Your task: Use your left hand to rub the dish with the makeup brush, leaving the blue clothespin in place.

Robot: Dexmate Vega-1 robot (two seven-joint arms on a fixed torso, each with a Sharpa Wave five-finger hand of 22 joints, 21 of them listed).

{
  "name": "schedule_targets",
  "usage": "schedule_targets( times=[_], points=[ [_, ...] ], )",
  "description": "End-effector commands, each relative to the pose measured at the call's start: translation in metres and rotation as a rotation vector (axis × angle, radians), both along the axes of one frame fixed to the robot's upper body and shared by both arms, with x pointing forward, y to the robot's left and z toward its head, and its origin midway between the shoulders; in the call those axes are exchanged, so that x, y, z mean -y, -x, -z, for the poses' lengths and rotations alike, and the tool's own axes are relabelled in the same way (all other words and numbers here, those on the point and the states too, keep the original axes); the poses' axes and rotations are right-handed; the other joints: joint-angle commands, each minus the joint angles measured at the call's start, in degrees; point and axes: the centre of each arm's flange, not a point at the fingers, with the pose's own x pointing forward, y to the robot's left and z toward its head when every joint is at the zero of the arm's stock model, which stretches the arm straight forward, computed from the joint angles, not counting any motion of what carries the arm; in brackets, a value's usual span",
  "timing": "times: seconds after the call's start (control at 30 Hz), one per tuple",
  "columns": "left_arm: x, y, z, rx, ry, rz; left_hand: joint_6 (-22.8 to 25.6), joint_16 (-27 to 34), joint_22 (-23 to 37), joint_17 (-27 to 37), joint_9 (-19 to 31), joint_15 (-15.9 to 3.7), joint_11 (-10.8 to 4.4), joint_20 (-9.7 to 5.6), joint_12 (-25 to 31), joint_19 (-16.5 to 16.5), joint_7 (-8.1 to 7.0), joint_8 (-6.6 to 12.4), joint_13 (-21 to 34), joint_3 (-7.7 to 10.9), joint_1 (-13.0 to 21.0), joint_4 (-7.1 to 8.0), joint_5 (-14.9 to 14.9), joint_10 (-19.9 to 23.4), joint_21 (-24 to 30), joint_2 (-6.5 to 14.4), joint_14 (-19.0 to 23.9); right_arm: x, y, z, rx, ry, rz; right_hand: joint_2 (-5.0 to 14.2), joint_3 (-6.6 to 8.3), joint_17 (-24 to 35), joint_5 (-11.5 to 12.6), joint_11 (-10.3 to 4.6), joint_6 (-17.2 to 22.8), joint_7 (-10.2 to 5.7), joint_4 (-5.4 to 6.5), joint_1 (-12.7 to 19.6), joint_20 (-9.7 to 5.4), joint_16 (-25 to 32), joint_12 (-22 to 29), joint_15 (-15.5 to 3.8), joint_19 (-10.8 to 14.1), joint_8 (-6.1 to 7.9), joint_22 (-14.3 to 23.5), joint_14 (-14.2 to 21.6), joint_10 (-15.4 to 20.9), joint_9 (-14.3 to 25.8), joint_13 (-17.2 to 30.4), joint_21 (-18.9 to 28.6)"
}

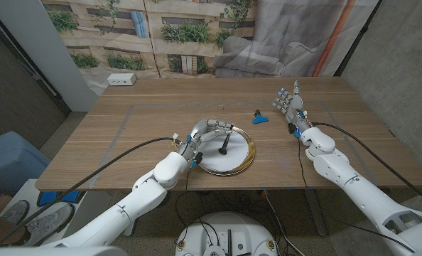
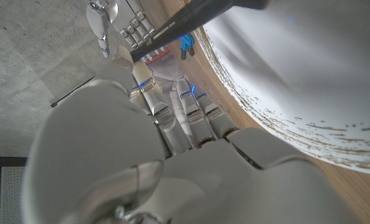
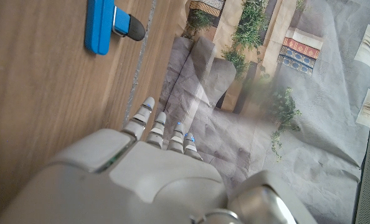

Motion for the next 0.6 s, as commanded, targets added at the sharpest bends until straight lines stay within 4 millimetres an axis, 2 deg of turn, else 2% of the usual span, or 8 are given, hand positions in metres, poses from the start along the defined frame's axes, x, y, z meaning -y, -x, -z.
schedule_targets(
  times=[0.03,0.6],
  points=[
    [0.004,-0.003,0.0,-0.002,0.001,0.001,0.2,0.3,0.2,0.2,0.2,-9.52,-0.21,-1.5,0.3,0.0,-0.15,0.36,0.2,-0.14,0.4,0.04,0.2,0.3,0.1,0.3,0.3,0.0,0.0,0.0,0.0,0.0,0.0,6.11,-0.19,0.1,0.4,0.31,-0.6,0.0,0.43,-0.2,0.26,0.1,0.4,0.25,-0.1,0.24,0.3,-0.2,-0.3,0.1,0.2,0.4],
    [-0.007,-0.018,-0.009,0.028,0.006,-0.038,0.2,0.2,0.2,0.2,0.2,-9.51,-0.21,-1.5,0.3,-0.1,0.08,0.36,0.2,-0.35,0.5,0.03,0.2,0.4,0.1,0.3,0.3,0.0,0.0,0.0,0.0,0.0,0.0,6.11,-0.19,0.1,0.4,0.07,-0.5,-0.01,0.44,-0.2,0.25,0.1,0.3,0.32,-0.1,0.25,0.3,-0.2,-0.4,0.1,0.2,0.4]
  ],
)
